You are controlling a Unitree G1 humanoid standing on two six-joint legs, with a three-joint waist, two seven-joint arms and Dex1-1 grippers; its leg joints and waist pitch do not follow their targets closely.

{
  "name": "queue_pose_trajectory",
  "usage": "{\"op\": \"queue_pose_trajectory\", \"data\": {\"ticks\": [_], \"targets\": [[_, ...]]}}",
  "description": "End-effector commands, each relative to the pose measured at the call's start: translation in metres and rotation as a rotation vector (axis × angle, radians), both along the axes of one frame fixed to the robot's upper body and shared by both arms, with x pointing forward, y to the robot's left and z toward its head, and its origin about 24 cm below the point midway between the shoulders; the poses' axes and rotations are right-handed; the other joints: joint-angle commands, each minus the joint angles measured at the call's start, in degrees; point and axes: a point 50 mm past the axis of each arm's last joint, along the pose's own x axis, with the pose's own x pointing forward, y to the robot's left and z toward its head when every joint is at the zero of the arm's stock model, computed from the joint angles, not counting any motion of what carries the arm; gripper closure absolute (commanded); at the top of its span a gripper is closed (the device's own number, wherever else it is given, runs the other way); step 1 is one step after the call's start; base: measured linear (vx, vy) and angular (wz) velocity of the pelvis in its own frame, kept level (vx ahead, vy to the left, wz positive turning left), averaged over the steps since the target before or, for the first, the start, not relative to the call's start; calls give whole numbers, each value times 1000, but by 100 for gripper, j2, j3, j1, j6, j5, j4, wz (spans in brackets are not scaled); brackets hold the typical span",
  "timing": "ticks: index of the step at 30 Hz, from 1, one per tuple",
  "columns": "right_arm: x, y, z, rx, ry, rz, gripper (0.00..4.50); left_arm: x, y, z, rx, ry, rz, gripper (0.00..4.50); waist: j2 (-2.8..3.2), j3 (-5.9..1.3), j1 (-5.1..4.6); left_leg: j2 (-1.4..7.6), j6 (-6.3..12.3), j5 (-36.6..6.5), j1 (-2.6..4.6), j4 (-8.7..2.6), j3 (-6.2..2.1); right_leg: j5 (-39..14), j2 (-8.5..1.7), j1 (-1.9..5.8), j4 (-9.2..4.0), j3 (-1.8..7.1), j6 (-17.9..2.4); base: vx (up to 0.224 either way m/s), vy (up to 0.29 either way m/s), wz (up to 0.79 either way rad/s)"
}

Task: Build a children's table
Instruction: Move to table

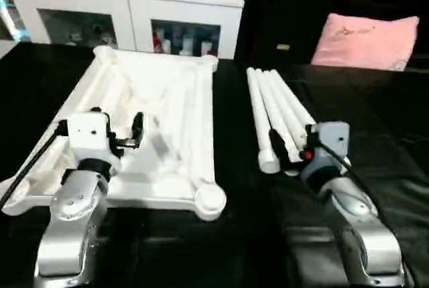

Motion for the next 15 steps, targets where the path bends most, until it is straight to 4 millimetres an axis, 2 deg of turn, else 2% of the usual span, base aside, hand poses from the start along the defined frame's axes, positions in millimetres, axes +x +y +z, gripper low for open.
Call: {"op": "queue_pose_trajectory", "data": {"ticks": [1, 2, 3, 4, 5, 6, 7, 8, 9, 10, 11, 12, 13, 14, 15], "targets": [[-1, -6, 1, 0, 2, -25, 0, 1, -4, 1, 5, -1, -22, 5, -163, -302, 298, 512, -79, -1656, -103, 648, -606, -1602, -1803, 150, -1231, 1255, 569, -81, 89, -8], [0, -6, 1, 1, 2, -25, 0, 1, -4, 1, 6, 0, -23, 5, -37, -316, 169, 487, -389, -1303, -325, 1092, -1017, -1829, -2078, 241, -1253, 1431, 342, -73, 116, -24], [0, -6, 1, 2, 2, -26, 0, 2, -4, 2, 25, 0, -23, 5, -4, -200, 90, 418, -1127, -1040, -461, 1242, -1210, -2571, -1745, 355, -1210, 955, -6, -73, 116, -24], [0, -6, 1, 4, 2, -27, 0, 2, -5, 3, 63, -1, -26, 5, -59, -88, 81, 491, -1344, -1143, -198, 889, -1088, -3008, -1324, 318, -1244, 556, -687, -80, 189, -41], [0, -6, 1, 4, 2, -27, 0, 2, -5, 3, 66, -1, -25, 5, 26, -85, 80, 561, -1252, -1150, 64, 565, -1052, -3077, -1084, 207, -1219, 319, -932, -85, 229, -7], [0, -5, 1, 5, 3, -27, 0, 3, -4, 3, 80, 3, -16, 5, 275, -108, -58, 667, -1156, -1467, 328, -68, -1039, -2730, -453, 169, -978, -14, -1022, -85, 229, -7], [0, -5, 1, 5, 3, -27, 0, 3, -4, 3, 79, 4, -16, 5, 445, -74, -187, 964, -1340, -2619, 268, -521, -1332, -1694, -2, 109, -536, 8, -691, -99, 239, 20], [0, -5, 1, 5, 3, -27, 0, 3, -5, 2, 72, 7, -15, 5, 526, -167, -257, 1214, -1982, -3388, 299, -721, -1436, 152, -44, 171, -277, 108, -494, -93, 202, 13], [1, -5, 1, 5, 2, -27, 0, 4, -5, 2, 39, 8, -5, 5, 636, -152, -288, 1345, -2120, -3417, 354, -817, -1575, 463, -1, 160, -214, 95, -413, -93, 202, 13], [1, -5, 1, 5, 2, -27, 0, 4, -6, 2, 30, 8, 0, 5, 645, -146, -321, 1605, -2024, -3041, 411, -901, -1682, 68, 1, 26, -17, 87, -204, -53, 126, 2], [1, -5, 1, 5, 1, -27, 0, 4, -6, 2, 22, 8, 2, 5, 650, -155, -315, 1644, -1847, -2674, 418, -905, -1712, -150, 0, -19, 61, 95, -167, -47, 63, 2], [2, -5, 2, 4, -1, -27, 0, 5, -6, 1, -5, 14, 8, 5, 626, -231, -283, 1587, -1473, -2103, 451, -787, -1632, -422, 21, -72, 128, 127, -84, -47, 63, 2], [2, -5, 2, 4, -1, -27, 0, 5, -6, 0, -5, 15, 8, 5, 577, -257, -292, 1522, -1135, -1863, 462, -743, -1597, -437, -1, -43, 74, 159, -52, -64, 6, 0], [2, -5, 2, 4, -2, -26, 0, 5, -6, 0, -5, 21, 9, 5, 523, -303, -271, 1326, -595, -1366, 496, -688, -1518, -248, -69, 2, -106, 219, -116, -64, -62, -3], [3, -5, 3, -1, -5, -24, 0, 5, -7, -1, 10, 30, 3, 5, 358, -325, -256, 1052, -109, -894, 363, -516, -1329, 158, -246, 150, -477, 369, -265, -64, -62, -3]]}}
